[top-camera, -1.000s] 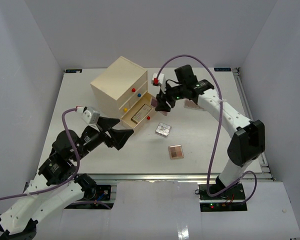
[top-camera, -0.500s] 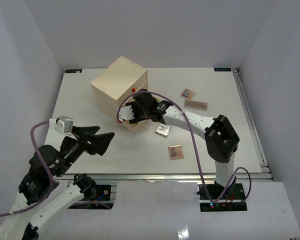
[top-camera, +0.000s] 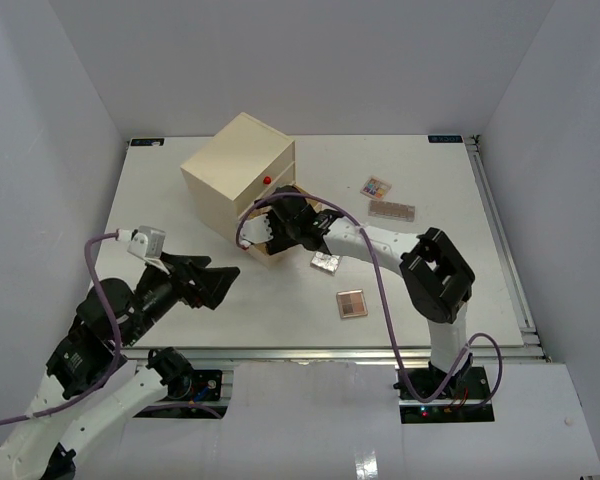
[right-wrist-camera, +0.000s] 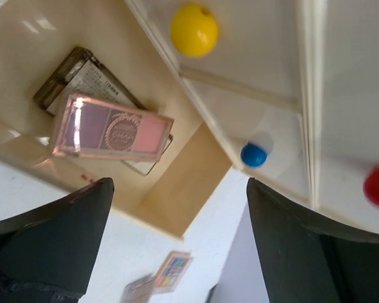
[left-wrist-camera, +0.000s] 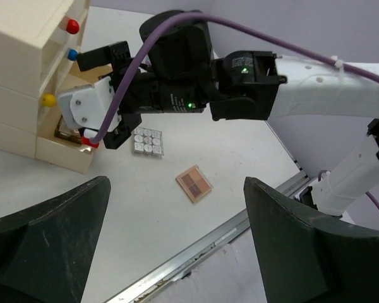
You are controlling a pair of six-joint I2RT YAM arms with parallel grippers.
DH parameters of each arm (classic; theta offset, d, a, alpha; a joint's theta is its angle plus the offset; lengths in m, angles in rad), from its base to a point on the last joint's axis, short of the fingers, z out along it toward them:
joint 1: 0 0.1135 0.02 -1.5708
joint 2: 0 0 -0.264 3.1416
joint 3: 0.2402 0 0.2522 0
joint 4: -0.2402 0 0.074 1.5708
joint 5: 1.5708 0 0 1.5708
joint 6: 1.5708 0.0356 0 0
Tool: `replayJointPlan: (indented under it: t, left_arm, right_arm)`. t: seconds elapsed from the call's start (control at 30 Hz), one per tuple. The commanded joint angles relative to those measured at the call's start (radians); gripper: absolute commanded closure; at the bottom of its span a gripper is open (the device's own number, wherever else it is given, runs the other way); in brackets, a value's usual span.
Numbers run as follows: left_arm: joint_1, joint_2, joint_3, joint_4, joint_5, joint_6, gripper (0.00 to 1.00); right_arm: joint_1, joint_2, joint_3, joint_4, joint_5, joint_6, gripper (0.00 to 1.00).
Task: Organize the makeup
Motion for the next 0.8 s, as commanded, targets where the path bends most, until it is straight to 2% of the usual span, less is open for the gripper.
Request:
replayJointPlan:
  t: [0.0, 0.07, 0.13, 0.23, 0.4, 0.57, 0.67, 0.77]
  left_arm:
    - [0.004, 0.074, -0.019, 0.054, 0.101, -0.013, 0.04]
    - [0.005, 0.130, -0.026, 0.082, 0.207, -0.010, 0.05]
    - [0.006, 0.204, -0.031, 0.107, 0.268, -0.003, 0.05]
    - [0.003, 0.304, -0.055, 0.168, 0.364, -0.008, 0.06]
    - [-0.058, 0.455, -0.066, 0.256, 0.392, -0.027, 0.06]
    - [-0.322, 0.791, 0.066, 0.235, 0.194, 0.053, 0.04]
    - [-0.379, 0.978, 0.181, 0.155, 0.118, 0.145, 0.02]
    - [-0.383, 1.112, 0.249, 0.116, 0.077, 0.203, 0.02]
  right_arm:
    - [-0.052, -0.181, 0.023, -0.132, -0.102, 0.239, 0.07]
    - [-0.119, -0.272, 0.028, -0.238, -0.258, 0.373, 0.07]
    - [-0.250, -0.338, 0.007, -0.332, -0.527, 0.473, 0.07]
    - [-0.427, -0.470, -0.145, -0.388, -0.802, 0.557, 0.06]
    - [-0.652, -0.689, -0.431, -0.384, -0.991, 0.599, 0.04]
    - [-0.938, -0.769, -0.573, -0.383, -1.200, 0.586, 0.02]
    - [-1.019, -0.766, -0.615, -0.388, -1.276, 0.568, 0.10]
    - [-1.034, -0.771, -0.613, -0.394, -1.264, 0.564, 0.10]
